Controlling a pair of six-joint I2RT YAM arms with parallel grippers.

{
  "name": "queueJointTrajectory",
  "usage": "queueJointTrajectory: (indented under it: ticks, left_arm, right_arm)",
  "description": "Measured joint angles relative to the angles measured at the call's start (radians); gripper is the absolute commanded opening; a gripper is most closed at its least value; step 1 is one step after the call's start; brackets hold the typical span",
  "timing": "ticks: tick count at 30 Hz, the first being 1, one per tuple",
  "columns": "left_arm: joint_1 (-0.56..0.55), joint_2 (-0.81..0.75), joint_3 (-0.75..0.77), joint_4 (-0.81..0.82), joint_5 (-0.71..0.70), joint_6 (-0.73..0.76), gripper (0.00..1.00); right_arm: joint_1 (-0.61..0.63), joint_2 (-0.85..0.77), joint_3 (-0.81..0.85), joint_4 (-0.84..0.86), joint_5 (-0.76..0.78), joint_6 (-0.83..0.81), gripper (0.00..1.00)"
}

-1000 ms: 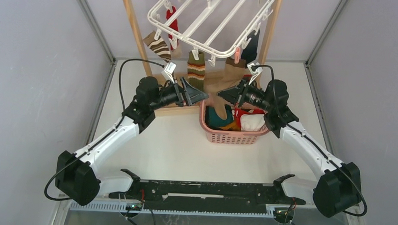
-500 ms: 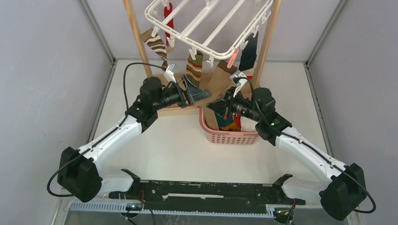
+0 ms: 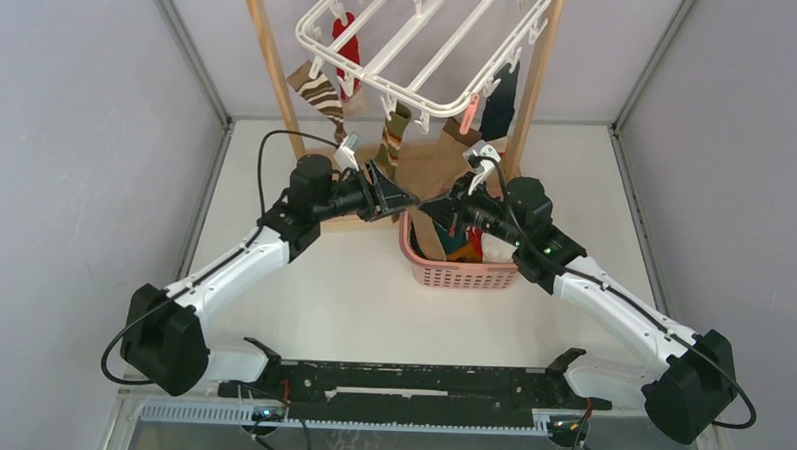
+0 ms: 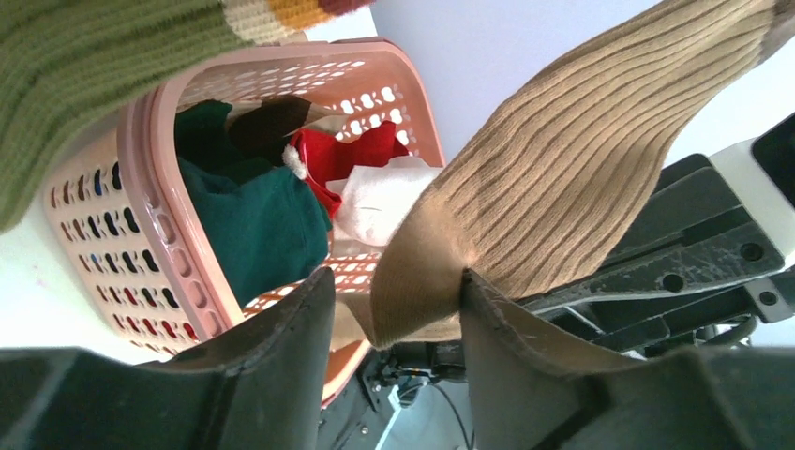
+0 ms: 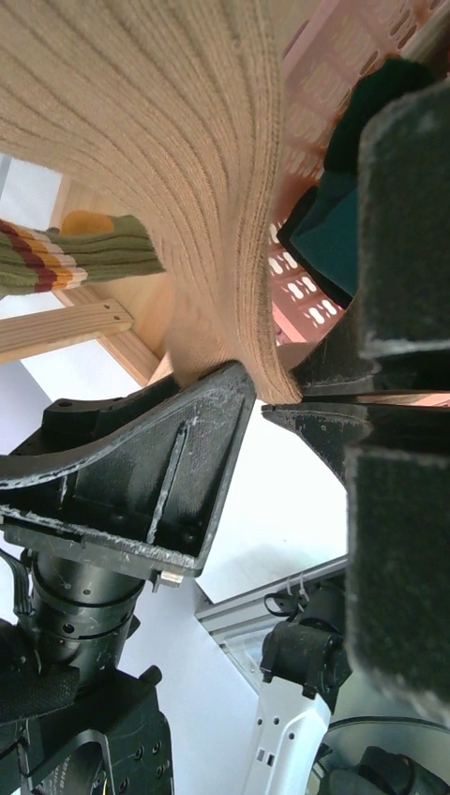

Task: Remove the socks clipped to the hanger
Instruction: Remove the sock from the hanger.

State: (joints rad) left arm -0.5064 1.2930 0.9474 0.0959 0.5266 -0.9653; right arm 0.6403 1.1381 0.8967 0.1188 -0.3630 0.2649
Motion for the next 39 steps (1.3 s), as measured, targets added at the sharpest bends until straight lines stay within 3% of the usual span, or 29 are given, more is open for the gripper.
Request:
queueJointTrajectory:
  ticks: [4,13,18,20,24,27,33,39]
  left_arm:
    - [-0.002,0.018,0.000,0.010,0.002,-0.004,0.46]
    - [-0.002,0.047,0.005,0.026,0.001,-0.022,0.18]
    - [-0.002,0.053,0.011,0.044,0.002,-0.031,0.16]
    - [-0.002,0.053,0.011,0.048,0.003,-0.031,0.21]
    - [-0.002,0.053,0.011,0.058,0.010,-0.032,0.51]
    - [-0.002,0.053,0.011,0.067,0.016,-0.041,0.61]
    - [-0.002,0.053,0.011,0.094,0.032,-0.053,0.64]
    - [-0.002,0.053,0.010,0.152,0.055,-0.096,0.59]
  right_arm:
    - [0.000,0.000,0.000,-0.004,-0.001,0.000,0.00]
    - [0.002,-0.002,0.000,-0.004,-0.013,-0.003,0.00]
    - [0.002,-0.002,0.000,-0.005,-0.012,-0.009,0.00]
    - [0.002,-0.002,0.000,-0.005,-0.011,-0.011,0.00]
    - [0.002,-0.003,0.000,-0.004,-0.009,-0.012,0.00]
    - [-0.008,-0.006,0.000,-0.002,-0.013,-0.010,0.00]
    - [-0.026,-0.015,0.000,0.010,-0.033,0.003,0.00]
    - [-0.030,-0.015,0.000,0.022,-0.046,0.013,0.00]
